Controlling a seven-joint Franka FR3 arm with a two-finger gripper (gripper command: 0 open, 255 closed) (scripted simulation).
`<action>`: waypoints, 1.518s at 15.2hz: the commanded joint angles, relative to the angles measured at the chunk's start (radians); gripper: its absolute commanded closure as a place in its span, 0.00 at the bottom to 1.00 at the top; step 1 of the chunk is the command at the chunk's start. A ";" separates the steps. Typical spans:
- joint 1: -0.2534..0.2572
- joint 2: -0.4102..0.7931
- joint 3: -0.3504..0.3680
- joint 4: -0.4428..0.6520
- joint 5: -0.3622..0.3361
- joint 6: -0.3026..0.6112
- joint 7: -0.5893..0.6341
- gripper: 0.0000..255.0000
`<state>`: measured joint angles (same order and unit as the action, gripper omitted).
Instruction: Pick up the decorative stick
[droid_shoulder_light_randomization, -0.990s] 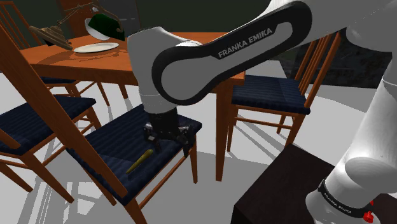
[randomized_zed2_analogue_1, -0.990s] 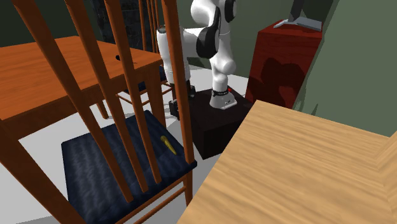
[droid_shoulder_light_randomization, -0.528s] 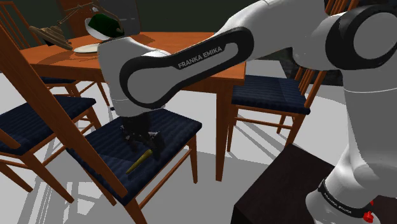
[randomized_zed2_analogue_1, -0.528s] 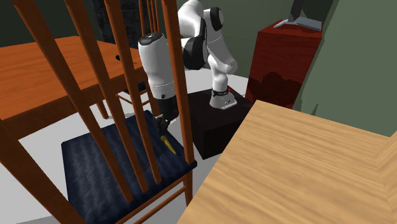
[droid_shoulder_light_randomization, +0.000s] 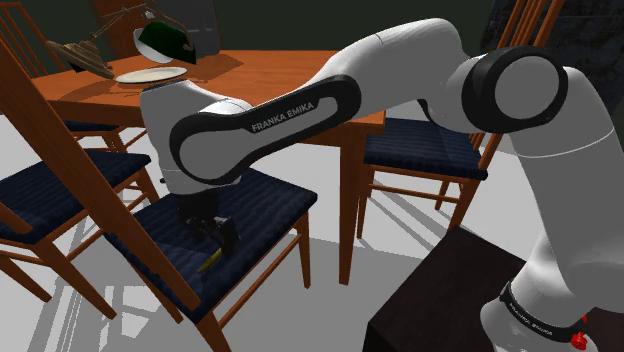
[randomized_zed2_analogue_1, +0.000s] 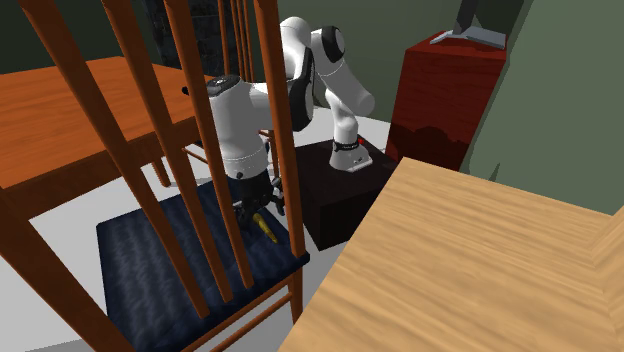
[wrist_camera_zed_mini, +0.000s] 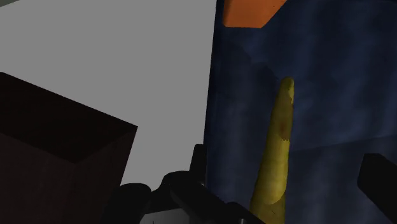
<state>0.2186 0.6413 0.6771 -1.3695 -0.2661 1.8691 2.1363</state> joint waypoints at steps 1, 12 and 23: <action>0.000 0.008 -0.004 -0.019 -0.005 0.026 0.002 0.00; 0.001 0.017 -0.007 -0.025 -0.010 0.040 0.004 1.00; 0.007 -0.013 0.006 0.052 0.009 -0.060 -0.001 1.00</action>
<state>0.2258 0.6314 0.6824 -1.3272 -0.2595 1.8209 2.1372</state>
